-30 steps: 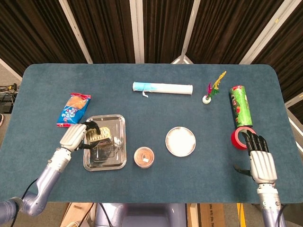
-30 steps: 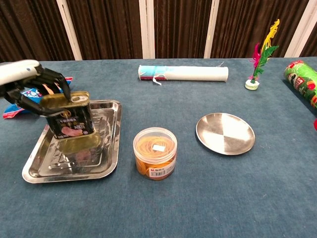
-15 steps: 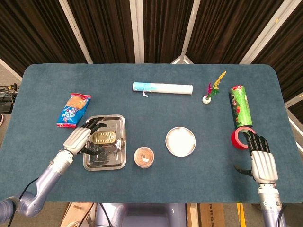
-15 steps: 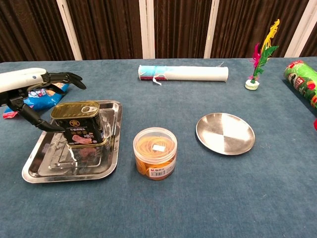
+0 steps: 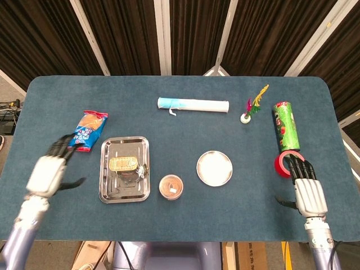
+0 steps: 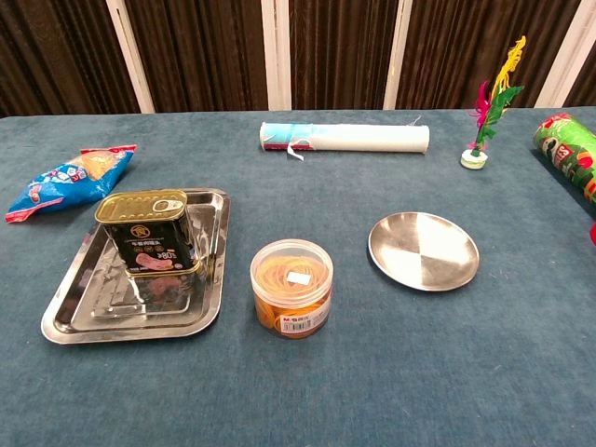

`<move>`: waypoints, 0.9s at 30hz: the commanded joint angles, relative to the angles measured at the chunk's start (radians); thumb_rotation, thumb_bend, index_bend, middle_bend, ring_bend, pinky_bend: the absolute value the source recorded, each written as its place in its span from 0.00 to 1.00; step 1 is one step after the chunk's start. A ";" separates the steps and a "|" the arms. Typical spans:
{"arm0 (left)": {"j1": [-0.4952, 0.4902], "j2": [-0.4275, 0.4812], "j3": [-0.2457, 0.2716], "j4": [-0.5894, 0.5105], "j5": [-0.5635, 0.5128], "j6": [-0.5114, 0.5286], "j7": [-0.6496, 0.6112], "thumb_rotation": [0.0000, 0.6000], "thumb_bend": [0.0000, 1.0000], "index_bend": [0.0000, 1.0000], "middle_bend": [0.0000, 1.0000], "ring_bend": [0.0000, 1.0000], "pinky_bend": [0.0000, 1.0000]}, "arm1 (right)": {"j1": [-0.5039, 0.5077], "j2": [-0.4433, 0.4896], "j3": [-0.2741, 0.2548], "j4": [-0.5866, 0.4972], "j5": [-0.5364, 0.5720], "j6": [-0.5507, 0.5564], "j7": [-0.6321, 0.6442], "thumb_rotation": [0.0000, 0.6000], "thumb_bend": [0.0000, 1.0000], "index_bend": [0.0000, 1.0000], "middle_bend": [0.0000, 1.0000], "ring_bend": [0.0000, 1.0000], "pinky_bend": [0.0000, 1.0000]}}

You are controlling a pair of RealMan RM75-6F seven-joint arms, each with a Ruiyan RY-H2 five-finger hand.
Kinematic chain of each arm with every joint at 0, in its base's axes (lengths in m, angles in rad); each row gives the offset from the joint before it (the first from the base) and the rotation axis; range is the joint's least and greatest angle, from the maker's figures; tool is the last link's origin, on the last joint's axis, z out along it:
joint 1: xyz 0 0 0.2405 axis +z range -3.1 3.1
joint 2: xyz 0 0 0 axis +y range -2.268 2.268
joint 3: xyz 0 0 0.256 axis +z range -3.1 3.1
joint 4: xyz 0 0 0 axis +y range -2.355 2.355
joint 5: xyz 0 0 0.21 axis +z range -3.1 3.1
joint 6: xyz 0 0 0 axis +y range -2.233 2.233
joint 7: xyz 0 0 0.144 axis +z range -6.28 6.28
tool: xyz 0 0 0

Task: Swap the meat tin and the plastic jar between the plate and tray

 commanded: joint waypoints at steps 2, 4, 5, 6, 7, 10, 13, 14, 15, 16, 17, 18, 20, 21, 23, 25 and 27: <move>0.146 0.029 0.054 0.022 0.026 0.144 0.035 1.00 0.12 0.20 0.00 0.00 0.07 | 0.053 0.038 -0.018 -0.027 -0.086 -0.055 0.049 1.00 0.00 0.00 0.00 0.01 0.00; 0.156 0.027 0.059 0.041 0.029 0.142 0.004 1.00 0.12 0.18 0.00 0.00 0.05 | 0.086 0.076 -0.017 -0.065 -0.111 -0.098 0.051 1.00 0.00 0.00 0.00 0.00 0.00; 0.161 0.029 0.063 0.045 0.027 0.134 -0.012 1.00 0.12 0.17 0.00 0.00 0.05 | 0.107 0.098 -0.015 -0.092 -0.134 -0.118 0.043 1.00 0.00 0.00 0.00 0.00 0.00; 0.163 0.032 0.063 0.047 0.026 0.128 -0.022 1.00 0.12 0.17 0.00 0.00 0.05 | 0.125 0.114 -0.013 -0.119 -0.151 -0.135 0.040 1.00 0.00 0.00 0.00 0.00 0.00; 0.166 0.033 0.063 0.051 0.026 0.126 -0.028 1.00 0.12 0.16 0.00 0.00 0.05 | 0.146 0.128 -0.012 -0.149 -0.172 -0.154 0.039 1.00 0.00 0.00 0.00 0.00 0.00; 0.175 0.033 0.058 0.052 0.025 0.131 -0.025 1.00 0.12 0.16 0.00 0.00 0.05 | 0.199 0.149 -0.011 -0.221 -0.213 -0.216 0.039 1.00 0.00 0.00 0.00 0.00 0.00; 0.187 0.027 0.051 0.052 0.033 0.149 -0.005 1.00 0.12 0.16 0.00 0.00 0.05 | 0.252 0.150 -0.008 -0.291 -0.223 -0.293 0.005 1.00 0.00 0.00 0.00 0.00 0.00; 0.191 0.026 0.048 0.051 0.031 0.151 -0.001 1.00 0.12 0.16 0.00 0.00 0.05 | 0.268 0.146 -0.005 -0.312 -0.213 -0.319 -0.010 1.00 0.00 0.00 0.00 0.00 0.00; 0.193 0.026 0.047 0.050 0.029 0.151 0.000 1.00 0.12 0.16 0.00 0.00 0.05 | 0.282 0.140 -0.003 -0.327 -0.205 -0.341 -0.020 1.00 0.00 0.00 0.00 0.00 0.00; 0.195 0.026 0.045 0.047 0.026 0.148 0.001 1.00 0.12 0.16 0.00 0.00 0.05 | 0.299 0.131 0.003 -0.344 -0.186 -0.367 -0.033 1.00 0.00 0.00 0.00 0.00 0.00; 0.195 0.027 0.043 0.047 0.023 0.144 0.002 1.00 0.12 0.16 0.00 0.00 0.05 | 0.316 0.117 0.011 -0.359 -0.163 -0.393 -0.045 1.00 0.00 0.00 0.00 0.00 0.00; 0.195 0.028 0.040 0.046 0.021 0.139 0.003 1.00 0.12 0.16 0.00 0.00 0.05 | 0.331 0.102 0.019 -0.367 -0.138 -0.413 -0.061 1.00 0.00 0.00 0.00 0.00 0.00; 0.195 0.030 0.038 0.045 0.010 0.123 0.010 1.00 0.12 0.16 0.00 0.00 0.05 | 0.362 0.067 0.032 -0.372 -0.086 -0.453 -0.108 1.00 0.00 0.00 0.00 0.00 0.00; 0.194 0.031 0.036 0.043 0.006 0.117 0.014 1.00 0.12 0.16 0.00 0.00 0.05 | 0.372 0.052 0.035 -0.373 -0.068 -0.465 -0.124 1.00 0.00 0.00 0.00 0.00 0.00; 0.192 0.029 0.030 0.042 -0.003 0.105 0.022 1.00 0.12 0.16 0.00 0.00 0.05 | 0.397 0.008 0.045 -0.370 -0.013 -0.490 -0.166 1.00 0.00 0.00 0.00 0.00 0.00; 0.192 0.026 0.023 0.045 -0.006 0.102 0.028 1.00 0.12 0.15 0.00 0.00 0.05 | 0.420 -0.033 0.057 -0.360 0.043 -0.505 -0.199 1.00 0.00 0.00 0.00 0.00 0.00; 0.194 0.023 0.017 0.047 -0.008 0.103 0.029 1.00 0.12 0.15 0.00 0.00 0.05 | 0.442 -0.073 0.072 -0.342 0.094 -0.508 -0.231 1.00 0.00 0.00 0.00 0.00 0.00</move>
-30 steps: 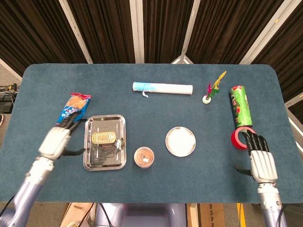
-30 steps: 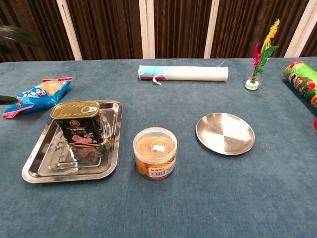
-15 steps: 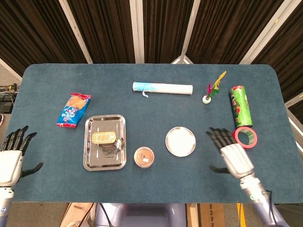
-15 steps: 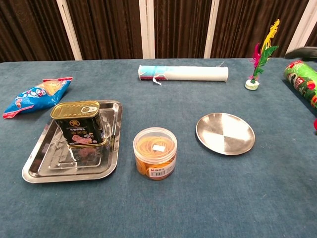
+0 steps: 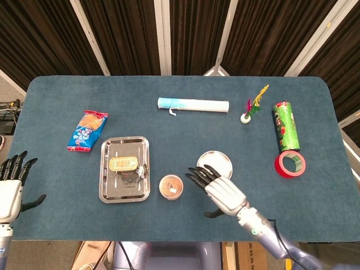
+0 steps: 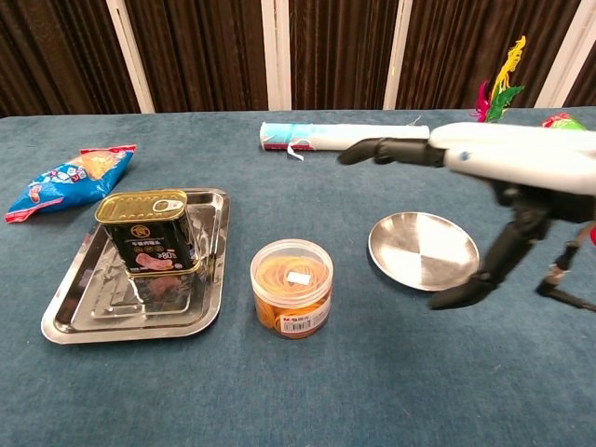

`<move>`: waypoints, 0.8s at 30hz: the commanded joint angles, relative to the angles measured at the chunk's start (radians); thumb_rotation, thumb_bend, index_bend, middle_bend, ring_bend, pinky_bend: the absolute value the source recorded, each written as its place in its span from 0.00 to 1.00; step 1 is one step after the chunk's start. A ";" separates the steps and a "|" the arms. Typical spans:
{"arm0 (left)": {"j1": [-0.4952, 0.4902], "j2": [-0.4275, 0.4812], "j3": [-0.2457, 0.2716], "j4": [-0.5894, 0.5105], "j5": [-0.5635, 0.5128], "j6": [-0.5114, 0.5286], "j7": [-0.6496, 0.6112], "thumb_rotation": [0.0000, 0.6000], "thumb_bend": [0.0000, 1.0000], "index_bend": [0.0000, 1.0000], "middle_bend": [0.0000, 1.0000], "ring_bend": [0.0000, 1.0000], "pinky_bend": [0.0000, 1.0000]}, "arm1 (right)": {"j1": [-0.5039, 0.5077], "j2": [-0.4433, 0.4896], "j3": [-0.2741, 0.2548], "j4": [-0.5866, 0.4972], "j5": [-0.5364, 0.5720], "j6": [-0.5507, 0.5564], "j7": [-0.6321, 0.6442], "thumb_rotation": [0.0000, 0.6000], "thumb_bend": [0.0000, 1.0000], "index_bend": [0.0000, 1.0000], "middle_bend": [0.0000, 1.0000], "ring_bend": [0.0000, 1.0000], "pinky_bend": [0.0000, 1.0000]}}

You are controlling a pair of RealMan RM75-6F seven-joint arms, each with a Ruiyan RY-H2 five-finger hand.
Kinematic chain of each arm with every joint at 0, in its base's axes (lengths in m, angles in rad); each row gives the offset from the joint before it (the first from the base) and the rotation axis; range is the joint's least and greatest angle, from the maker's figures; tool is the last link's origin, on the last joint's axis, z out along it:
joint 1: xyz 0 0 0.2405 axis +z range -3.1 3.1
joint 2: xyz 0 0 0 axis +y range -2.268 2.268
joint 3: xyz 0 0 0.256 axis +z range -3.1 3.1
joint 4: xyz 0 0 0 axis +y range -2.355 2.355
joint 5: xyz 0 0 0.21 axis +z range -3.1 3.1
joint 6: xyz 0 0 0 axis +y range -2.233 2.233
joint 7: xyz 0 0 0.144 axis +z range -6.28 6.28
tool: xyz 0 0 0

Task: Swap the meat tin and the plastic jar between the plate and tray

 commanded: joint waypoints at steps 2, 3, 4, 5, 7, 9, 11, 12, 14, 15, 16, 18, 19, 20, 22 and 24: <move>0.004 -0.002 -0.008 0.002 -0.001 0.000 -0.006 1.00 0.12 0.15 0.00 0.00 0.05 | 0.068 -0.108 0.045 0.040 0.135 -0.027 -0.088 1.00 0.00 0.00 0.00 0.00 0.00; 0.005 -0.002 -0.009 0.003 -0.001 -0.002 -0.009 1.00 0.12 0.15 0.00 0.00 0.05 | 0.076 -0.120 0.051 0.048 0.153 -0.029 -0.094 1.00 0.00 0.00 0.00 0.00 0.00; 0.006 -0.001 -0.011 0.004 -0.001 -0.003 -0.011 1.00 0.12 0.15 0.00 0.00 0.05 | 0.087 -0.136 0.057 0.059 0.178 -0.031 -0.101 1.00 0.00 0.00 0.00 0.00 0.00; 0.006 -0.001 -0.013 0.005 -0.002 -0.005 -0.012 1.00 0.12 0.15 0.00 0.00 0.05 | 0.099 -0.149 0.062 0.071 0.202 -0.035 -0.111 1.00 0.00 0.00 0.00 0.00 0.00; 0.007 -0.001 -0.016 0.006 -0.004 -0.010 -0.011 1.00 0.12 0.15 0.00 0.00 0.05 | 0.120 -0.170 0.065 0.091 0.238 -0.039 -0.139 1.00 0.00 0.00 0.00 0.00 0.00; 0.008 -0.002 -0.018 0.007 -0.005 -0.011 -0.012 1.00 0.12 0.15 0.00 0.00 0.05 | 0.132 -0.184 0.062 0.100 0.258 -0.041 -0.154 1.00 0.00 0.00 0.00 0.00 0.00; 0.009 -0.002 -0.022 0.008 -0.006 -0.014 -0.015 1.00 0.12 0.15 0.00 0.00 0.05 | 0.146 -0.202 0.061 0.109 0.283 -0.043 -0.168 1.00 0.00 0.00 0.00 0.00 0.00; 0.009 -0.002 -0.023 0.008 -0.006 -0.014 -0.016 1.00 0.12 0.15 0.00 0.00 0.05 | 0.152 -0.209 0.060 0.114 0.291 -0.042 -0.174 1.00 0.00 0.00 0.00 0.00 0.00; 0.011 -0.003 -0.026 0.008 -0.006 -0.014 -0.018 1.00 0.12 0.15 0.00 0.00 0.05 | 0.166 -0.227 0.058 0.127 0.310 -0.036 -0.194 1.00 0.00 0.00 0.01 0.02 0.00; 0.013 -0.003 -0.027 0.008 -0.004 -0.012 -0.020 1.00 0.12 0.15 0.00 0.00 0.05 | 0.173 -0.236 0.056 0.133 0.319 -0.033 -0.203 1.00 0.00 0.00 0.03 0.04 0.00; 0.014 -0.004 -0.029 0.008 -0.003 -0.010 -0.021 1.00 0.12 0.15 0.00 0.00 0.05 | 0.179 -0.244 0.055 0.139 0.328 -0.030 -0.211 1.00 0.00 0.00 0.04 0.05 0.00; 0.018 -0.004 -0.030 0.007 0.001 -0.006 -0.022 1.00 0.12 0.15 0.00 0.00 0.05 | 0.189 -0.258 0.051 0.148 0.340 -0.026 -0.223 1.00 0.00 0.00 0.07 0.08 0.00; 0.019 -0.005 -0.030 0.006 0.003 -0.005 -0.023 1.00 0.13 0.15 0.00 0.00 0.05 | 0.192 -0.263 0.049 0.151 0.345 -0.025 -0.227 1.00 0.00 0.00 0.08 0.10 0.00; 0.021 -0.005 -0.031 0.005 0.005 -0.001 -0.026 1.00 0.13 0.15 0.00 0.00 0.05 | 0.198 -0.271 0.045 0.158 0.352 -0.024 -0.234 1.00 0.00 0.00 0.09 0.10 0.00; 0.024 -0.005 -0.033 0.004 0.008 0.002 -0.029 1.00 0.13 0.15 0.00 0.00 0.05 | 0.206 -0.287 0.040 0.170 0.361 -0.019 -0.245 1.00 0.00 0.00 0.10 0.13 0.00; 0.026 -0.004 -0.034 0.004 0.007 0.001 -0.032 1.00 0.13 0.15 0.00 0.00 0.05 | 0.211 -0.303 0.037 0.181 0.370 -0.009 -0.252 1.00 0.00 0.01 0.12 0.15 0.00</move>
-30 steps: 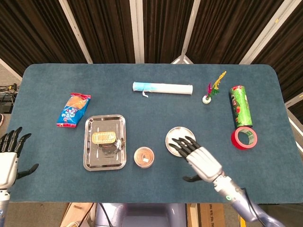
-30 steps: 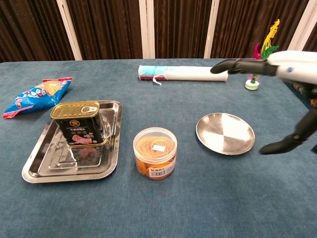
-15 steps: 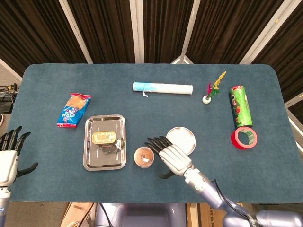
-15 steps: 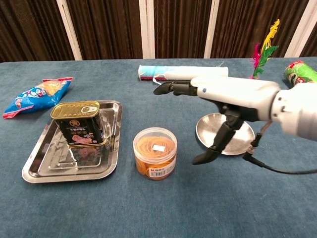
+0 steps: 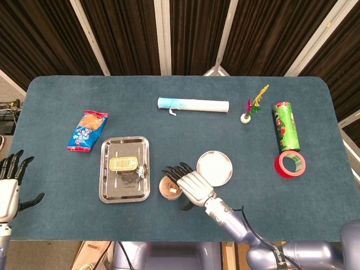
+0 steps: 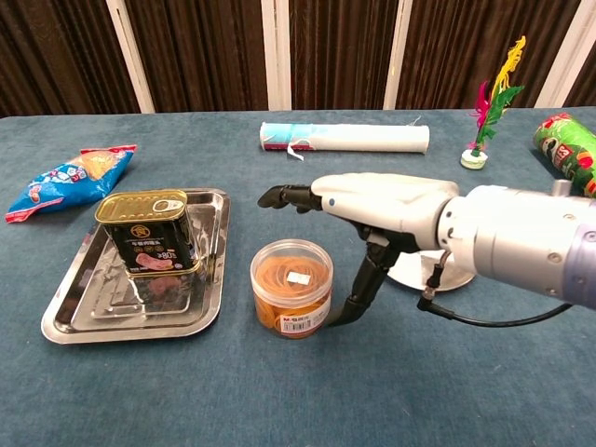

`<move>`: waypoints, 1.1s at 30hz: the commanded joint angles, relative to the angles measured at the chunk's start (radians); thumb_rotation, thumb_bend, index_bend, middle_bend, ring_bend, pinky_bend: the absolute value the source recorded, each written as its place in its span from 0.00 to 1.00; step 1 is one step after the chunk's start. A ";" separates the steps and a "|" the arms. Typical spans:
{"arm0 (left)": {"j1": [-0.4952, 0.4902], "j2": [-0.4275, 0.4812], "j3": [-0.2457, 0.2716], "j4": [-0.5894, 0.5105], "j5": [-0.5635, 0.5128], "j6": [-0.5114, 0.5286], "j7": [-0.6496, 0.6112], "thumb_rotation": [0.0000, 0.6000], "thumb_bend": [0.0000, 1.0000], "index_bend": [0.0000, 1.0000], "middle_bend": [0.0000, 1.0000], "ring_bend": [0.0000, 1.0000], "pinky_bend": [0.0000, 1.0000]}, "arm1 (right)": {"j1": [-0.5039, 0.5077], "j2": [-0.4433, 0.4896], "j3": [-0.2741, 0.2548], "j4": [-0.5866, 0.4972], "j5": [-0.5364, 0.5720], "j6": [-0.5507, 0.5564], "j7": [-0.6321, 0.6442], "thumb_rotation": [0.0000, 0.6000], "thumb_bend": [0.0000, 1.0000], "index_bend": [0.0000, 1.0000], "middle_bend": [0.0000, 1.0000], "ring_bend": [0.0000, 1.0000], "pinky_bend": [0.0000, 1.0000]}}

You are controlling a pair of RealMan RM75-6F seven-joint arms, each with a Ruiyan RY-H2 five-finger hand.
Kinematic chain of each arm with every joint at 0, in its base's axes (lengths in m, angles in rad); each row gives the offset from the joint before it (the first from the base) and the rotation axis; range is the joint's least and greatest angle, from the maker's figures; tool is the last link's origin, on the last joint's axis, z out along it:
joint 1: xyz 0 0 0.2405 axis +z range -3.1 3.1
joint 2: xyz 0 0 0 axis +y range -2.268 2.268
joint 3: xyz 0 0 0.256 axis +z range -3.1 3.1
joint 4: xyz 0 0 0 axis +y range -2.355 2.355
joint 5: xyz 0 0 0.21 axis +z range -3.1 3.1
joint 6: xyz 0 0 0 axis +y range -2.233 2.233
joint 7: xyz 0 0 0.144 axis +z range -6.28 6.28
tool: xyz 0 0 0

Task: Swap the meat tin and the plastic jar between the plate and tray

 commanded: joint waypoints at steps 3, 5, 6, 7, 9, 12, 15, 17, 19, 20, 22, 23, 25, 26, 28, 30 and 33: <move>0.004 0.001 -0.005 -0.002 0.000 -0.002 -0.007 1.00 0.13 0.15 0.00 0.00 0.05 | 0.016 -0.040 -0.010 0.032 0.022 0.026 -0.022 1.00 0.00 0.03 0.14 0.16 0.00; 0.006 0.000 -0.007 -0.003 0.004 0.003 -0.011 1.00 0.13 0.15 0.00 0.00 0.05 | 0.024 -0.053 -0.013 0.044 0.033 0.030 -0.031 1.00 0.00 0.04 0.14 0.17 0.00; 0.008 0.000 -0.007 -0.003 0.007 0.005 -0.014 1.00 0.13 0.15 0.00 0.00 0.05 | 0.027 -0.059 -0.014 0.050 0.038 0.034 -0.036 1.00 0.00 0.05 0.15 0.18 0.00; 0.009 0.000 -0.008 -0.003 0.009 0.006 -0.015 1.00 0.13 0.15 0.00 0.00 0.05 | 0.029 -0.063 -0.014 0.054 0.042 0.036 -0.039 1.00 0.00 0.05 0.15 0.18 0.00; 0.012 0.000 -0.010 -0.003 0.010 0.008 -0.019 1.00 0.13 0.15 0.00 0.00 0.05 | 0.036 -0.073 -0.015 0.066 0.053 0.042 -0.047 1.00 0.00 0.05 0.15 0.19 0.00; 0.014 -0.001 -0.015 -0.006 0.007 0.007 -0.032 1.00 0.13 0.15 0.00 0.00 0.05 | 0.046 -0.084 -0.018 0.083 0.072 0.042 -0.053 1.00 0.00 0.08 0.17 0.20 0.00; 0.016 0.002 -0.016 -0.006 0.009 0.005 -0.038 1.00 0.13 0.15 0.00 0.00 0.05 | 0.054 -0.092 -0.023 0.099 0.085 0.044 -0.064 1.00 0.00 0.13 0.20 0.23 0.00; 0.017 0.002 -0.017 -0.005 0.011 0.005 -0.040 1.00 0.13 0.15 0.00 0.00 0.05 | 0.057 -0.096 -0.026 0.105 0.093 0.048 -0.067 1.00 0.00 0.19 0.24 0.27 0.00; 0.019 0.002 -0.019 -0.006 0.012 0.007 -0.043 1.00 0.13 0.16 0.00 0.00 0.05 | 0.058 -0.099 -0.029 0.107 0.096 0.051 -0.067 1.00 0.01 0.25 0.28 0.31 0.00; 0.020 0.002 -0.021 -0.006 0.013 0.010 -0.045 1.00 0.13 0.16 0.00 0.00 0.05 | 0.059 -0.100 -0.032 0.109 0.097 0.054 -0.069 1.00 0.02 0.27 0.29 0.32 0.00; 0.023 -0.001 -0.024 -0.006 0.014 0.015 -0.051 1.00 0.13 0.16 0.00 0.00 0.05 | 0.060 -0.104 -0.038 0.114 0.099 0.059 -0.074 1.00 0.03 0.32 0.33 0.35 0.00; 0.024 -0.001 -0.026 -0.006 0.015 0.017 -0.055 1.00 0.13 0.16 0.00 0.00 0.05 | 0.062 -0.106 -0.041 0.117 0.100 0.059 -0.076 1.00 0.03 0.34 0.34 0.37 0.01; 0.026 -0.001 -0.028 -0.006 0.013 0.017 -0.058 1.00 0.13 0.16 0.00 0.00 0.05 | 0.063 -0.112 -0.045 0.124 0.101 0.064 -0.078 1.00 0.04 0.39 0.38 0.40 0.02; 0.027 0.000 -0.029 -0.006 0.012 0.017 -0.059 1.00 0.13 0.16 0.00 0.00 0.05 | 0.064 -0.115 -0.047 0.127 0.098 0.067 -0.080 1.00 0.05 0.42 0.40 0.42 0.03; 0.028 0.001 -0.031 -0.006 0.010 0.017 -0.061 1.00 0.13 0.16 0.00 0.00 0.05 | 0.063 -0.118 -0.049 0.129 0.088 0.075 -0.078 1.00 0.06 0.45 0.43 0.44 0.06; 0.029 0.003 -0.034 -0.005 0.007 0.016 -0.064 1.00 0.13 0.16 0.00 0.00 0.05 | 0.059 -0.118 -0.049 0.128 0.079 0.086 -0.070 1.00 0.06 0.47 0.44 0.45 0.06; 0.030 0.005 -0.037 -0.003 0.006 0.014 -0.067 1.00 0.13 0.16 0.00 0.00 0.05 | 0.050 -0.098 -0.043 0.110 0.066 0.102 -0.050 1.00 0.08 0.48 0.44 0.46 0.06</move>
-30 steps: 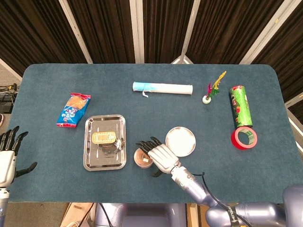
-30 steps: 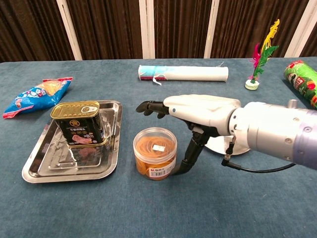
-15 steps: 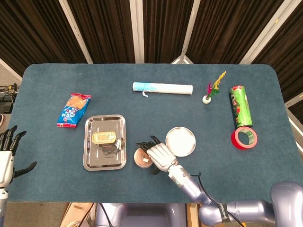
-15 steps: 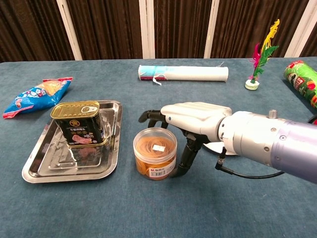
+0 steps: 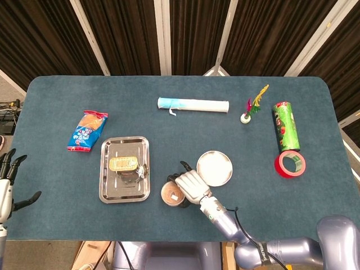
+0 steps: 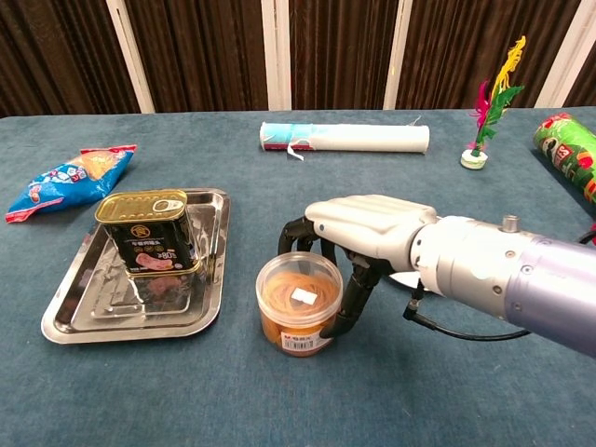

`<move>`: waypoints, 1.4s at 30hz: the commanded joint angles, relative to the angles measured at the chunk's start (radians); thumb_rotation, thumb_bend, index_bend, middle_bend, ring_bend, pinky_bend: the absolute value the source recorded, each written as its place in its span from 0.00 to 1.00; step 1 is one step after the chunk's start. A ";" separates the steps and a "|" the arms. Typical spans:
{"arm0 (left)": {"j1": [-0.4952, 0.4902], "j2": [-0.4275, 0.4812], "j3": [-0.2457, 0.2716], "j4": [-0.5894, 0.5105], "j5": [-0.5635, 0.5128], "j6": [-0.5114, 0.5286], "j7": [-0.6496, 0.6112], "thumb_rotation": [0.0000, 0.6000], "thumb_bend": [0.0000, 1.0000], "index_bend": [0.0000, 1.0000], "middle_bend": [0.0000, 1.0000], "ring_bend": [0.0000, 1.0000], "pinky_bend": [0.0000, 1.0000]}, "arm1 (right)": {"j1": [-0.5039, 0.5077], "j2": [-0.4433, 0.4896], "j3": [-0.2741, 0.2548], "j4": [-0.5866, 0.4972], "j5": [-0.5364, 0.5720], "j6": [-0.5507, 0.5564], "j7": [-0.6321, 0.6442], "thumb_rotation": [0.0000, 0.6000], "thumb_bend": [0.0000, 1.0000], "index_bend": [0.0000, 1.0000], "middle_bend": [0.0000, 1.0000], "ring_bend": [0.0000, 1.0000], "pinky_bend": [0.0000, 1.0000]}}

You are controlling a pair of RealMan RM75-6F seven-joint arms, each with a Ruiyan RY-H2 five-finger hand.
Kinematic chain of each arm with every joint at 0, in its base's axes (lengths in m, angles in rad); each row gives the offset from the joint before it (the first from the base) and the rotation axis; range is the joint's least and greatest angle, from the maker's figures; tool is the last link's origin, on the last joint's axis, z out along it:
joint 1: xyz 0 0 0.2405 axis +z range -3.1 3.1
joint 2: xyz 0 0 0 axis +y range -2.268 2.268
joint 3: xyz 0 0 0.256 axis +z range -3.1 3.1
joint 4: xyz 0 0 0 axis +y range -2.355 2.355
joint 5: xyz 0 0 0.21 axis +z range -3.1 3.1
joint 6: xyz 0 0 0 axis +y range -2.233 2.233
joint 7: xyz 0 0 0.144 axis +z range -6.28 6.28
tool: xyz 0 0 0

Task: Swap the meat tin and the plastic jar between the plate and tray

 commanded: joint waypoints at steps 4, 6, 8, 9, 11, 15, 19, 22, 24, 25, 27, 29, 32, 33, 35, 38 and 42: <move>0.001 0.001 -0.001 0.001 0.005 -0.004 -0.005 1.00 0.13 0.16 0.00 0.00 0.05 | -0.024 0.067 0.021 -0.054 -0.024 0.039 0.038 1.00 0.08 0.48 0.44 0.46 0.06; 0.002 0.001 0.001 -0.001 0.010 -0.004 -0.004 1.00 0.13 0.16 0.00 0.00 0.05 | -0.032 0.104 0.030 -0.078 -0.020 0.047 0.048 1.00 0.08 0.48 0.44 0.46 0.06; 0.002 0.000 0.003 -0.001 0.013 -0.006 -0.001 1.00 0.13 0.16 0.00 0.00 0.05 | -0.037 0.144 0.039 -0.095 -0.007 0.046 0.058 1.00 0.08 0.48 0.44 0.46 0.06; 0.002 0.000 0.003 -0.001 0.014 -0.006 0.000 1.00 0.13 0.16 0.00 0.00 0.05 | -0.039 0.158 0.042 -0.097 0.000 0.046 0.061 1.00 0.08 0.48 0.44 0.46 0.06; 0.003 -0.003 0.002 -0.001 0.014 -0.005 0.004 1.00 0.13 0.17 0.00 0.00 0.05 | -0.043 0.192 0.051 -0.099 0.014 0.042 0.073 1.00 0.08 0.48 0.44 0.46 0.06; 0.004 -0.008 -0.001 0.000 0.014 -0.003 0.015 1.00 0.13 0.17 0.00 0.00 0.05 | -0.046 0.229 0.055 -0.073 0.027 0.035 0.085 1.00 0.08 0.48 0.44 0.45 0.06; 0.005 -0.014 -0.003 0.000 0.013 -0.003 0.027 1.00 0.13 0.17 0.00 0.00 0.05 | -0.047 0.244 0.049 -0.036 0.049 0.007 0.109 1.00 0.08 0.48 0.44 0.43 0.05; 0.005 -0.017 -0.003 0.000 0.014 -0.003 0.033 1.00 0.13 0.17 0.00 0.00 0.05 | -0.045 0.245 0.041 -0.002 0.055 -0.008 0.115 1.00 0.08 0.48 0.44 0.41 0.04; 0.005 -0.017 -0.003 -0.001 0.014 -0.004 0.036 1.00 0.13 0.17 0.00 0.00 0.05 | -0.043 0.240 0.031 0.029 0.056 -0.014 0.109 1.00 0.08 0.48 0.44 0.40 0.03; 0.006 -0.017 -0.004 -0.001 0.014 -0.003 0.037 1.00 0.13 0.17 0.00 0.00 0.05 | -0.043 0.237 0.028 0.040 0.058 -0.017 0.110 1.00 0.08 0.47 0.43 0.39 0.03; 0.006 -0.019 -0.006 -0.001 0.012 -0.003 0.037 1.00 0.13 0.17 0.00 0.00 0.05 | -0.045 0.230 0.026 0.063 0.062 -0.026 0.126 1.00 0.08 0.44 0.40 0.36 0.01; 0.007 -0.020 -0.007 0.000 0.010 -0.003 0.039 1.00 0.13 0.17 0.00 0.00 0.05 | -0.045 0.225 0.024 0.084 0.058 -0.027 0.131 1.00 0.08 0.40 0.38 0.34 0.01; 0.007 -0.020 -0.008 0.000 0.009 -0.004 0.040 1.00 0.13 0.17 0.00 0.00 0.05 | -0.043 0.219 0.021 0.113 0.056 -0.026 0.127 1.00 0.08 0.33 0.34 0.29 0.00; 0.008 -0.020 -0.008 -0.001 0.010 -0.003 0.040 1.00 0.13 0.17 0.00 0.00 0.05 | -0.042 0.222 0.018 0.117 0.059 -0.033 0.126 1.00 0.08 0.28 0.31 0.25 0.00; 0.009 -0.020 -0.009 -0.002 0.012 -0.001 0.039 1.00 0.13 0.17 0.00 0.00 0.05 | -0.039 0.232 0.011 0.117 0.076 -0.051 0.116 1.00 0.08 0.19 0.22 0.17 0.00; 0.010 -0.020 -0.009 -0.001 0.015 0.000 0.039 1.00 0.13 0.17 0.00 0.00 0.05 | -0.031 0.254 0.002 0.099 0.120 -0.075 0.092 1.00 0.04 0.01 0.04 0.02 0.00; 0.010 -0.015 -0.006 -0.002 0.013 -0.006 0.043 1.00 0.13 0.17 0.00 0.00 0.05 | -0.023 0.299 -0.007 0.033 0.183 -0.078 0.053 1.00 0.00 0.00 0.00 0.00 0.00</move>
